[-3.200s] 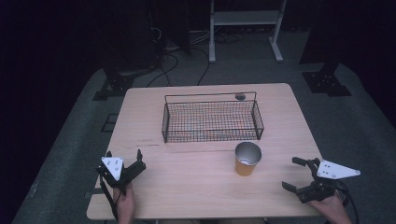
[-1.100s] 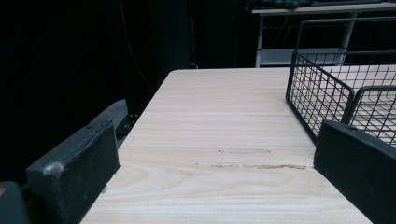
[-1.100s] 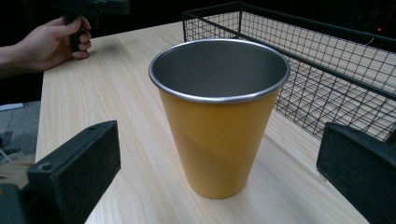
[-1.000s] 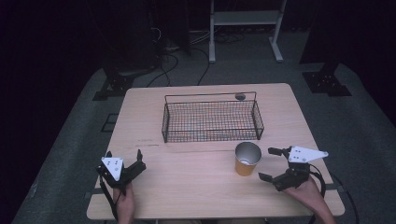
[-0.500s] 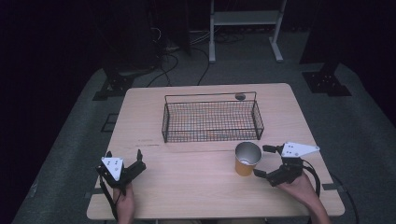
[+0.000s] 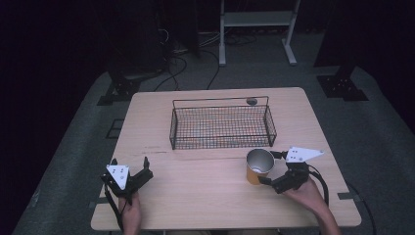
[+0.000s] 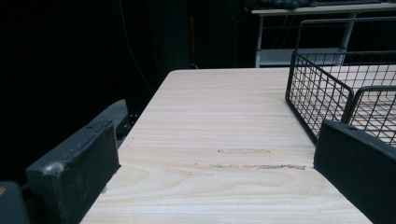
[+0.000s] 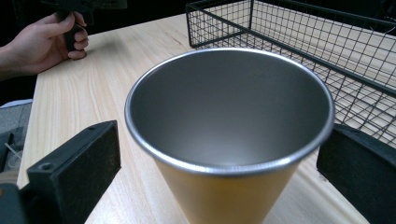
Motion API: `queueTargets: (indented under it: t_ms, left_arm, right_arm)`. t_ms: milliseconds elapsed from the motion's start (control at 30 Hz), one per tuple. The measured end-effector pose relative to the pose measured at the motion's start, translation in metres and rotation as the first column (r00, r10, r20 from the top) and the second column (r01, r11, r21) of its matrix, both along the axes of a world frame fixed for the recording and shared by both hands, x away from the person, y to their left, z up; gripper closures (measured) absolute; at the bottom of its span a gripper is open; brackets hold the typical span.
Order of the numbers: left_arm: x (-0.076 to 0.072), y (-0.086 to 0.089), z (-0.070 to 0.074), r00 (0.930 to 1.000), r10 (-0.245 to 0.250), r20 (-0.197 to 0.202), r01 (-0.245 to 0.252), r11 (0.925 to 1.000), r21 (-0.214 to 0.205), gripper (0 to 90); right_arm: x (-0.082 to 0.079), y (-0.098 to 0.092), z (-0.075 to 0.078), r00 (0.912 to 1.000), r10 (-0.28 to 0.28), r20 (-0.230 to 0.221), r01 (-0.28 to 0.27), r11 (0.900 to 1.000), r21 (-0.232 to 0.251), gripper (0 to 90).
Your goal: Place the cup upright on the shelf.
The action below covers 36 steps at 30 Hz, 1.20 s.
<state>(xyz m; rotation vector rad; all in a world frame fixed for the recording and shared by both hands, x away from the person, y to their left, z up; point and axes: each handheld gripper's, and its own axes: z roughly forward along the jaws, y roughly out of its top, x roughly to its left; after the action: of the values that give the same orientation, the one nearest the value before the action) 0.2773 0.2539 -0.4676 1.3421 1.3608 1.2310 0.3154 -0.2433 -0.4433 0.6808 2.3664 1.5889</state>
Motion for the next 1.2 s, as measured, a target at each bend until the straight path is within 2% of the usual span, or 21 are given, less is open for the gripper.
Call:
queueTargets:
  t_ms: [700, 1200]
  left_arm:
    - [0.000, 0.000, 0.000, 1.0000, 0.000, 0.001, 0.000, 1.0000, -0.003, 0.0]
    - [0.000, 0.000, 0.000, 1.0000, -0.001, 0.001, 0.001, 1.0000, -0.003, 0.0]
  right_arm:
    - [0.012, 0.021, -0.003, 0.9995, 0.023, -0.020, -0.024, 0.9994, -0.025, 0.0]
    - [0.015, 0.024, -0.001, 0.9993, 0.025, -0.027, -0.026, 0.9991, -0.033, 0.2]
